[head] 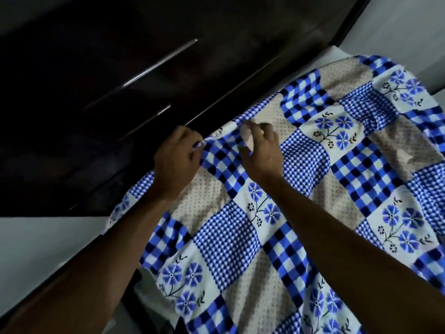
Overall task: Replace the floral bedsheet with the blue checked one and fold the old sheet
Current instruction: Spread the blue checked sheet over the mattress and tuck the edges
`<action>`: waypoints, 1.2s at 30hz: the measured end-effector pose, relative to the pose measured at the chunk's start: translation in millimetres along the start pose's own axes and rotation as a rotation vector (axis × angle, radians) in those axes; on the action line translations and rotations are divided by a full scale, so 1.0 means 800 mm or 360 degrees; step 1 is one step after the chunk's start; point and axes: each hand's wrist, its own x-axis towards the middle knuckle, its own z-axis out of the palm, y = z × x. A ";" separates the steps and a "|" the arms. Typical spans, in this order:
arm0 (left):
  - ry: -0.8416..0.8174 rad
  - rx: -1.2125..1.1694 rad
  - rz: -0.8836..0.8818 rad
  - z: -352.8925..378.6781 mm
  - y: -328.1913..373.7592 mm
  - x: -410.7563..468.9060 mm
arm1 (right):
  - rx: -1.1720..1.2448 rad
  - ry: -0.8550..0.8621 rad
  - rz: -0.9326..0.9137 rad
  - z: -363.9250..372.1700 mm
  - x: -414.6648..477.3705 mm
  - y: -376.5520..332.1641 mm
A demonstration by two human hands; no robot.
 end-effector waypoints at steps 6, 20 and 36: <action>-0.0010 0.0160 0.0346 -0.002 0.019 -0.045 | -0.0038 -0.0113 -0.0417 0.009 -0.002 -0.044; -0.0623 0.0317 -0.0171 -0.003 -0.002 -0.101 | -0.0017 -0.0331 -0.0336 -0.001 -0.053 -0.018; -0.0213 0.0084 0.0038 -0.026 0.013 -0.148 | 0.0164 -0.0574 -0.0435 0.031 -0.088 -0.076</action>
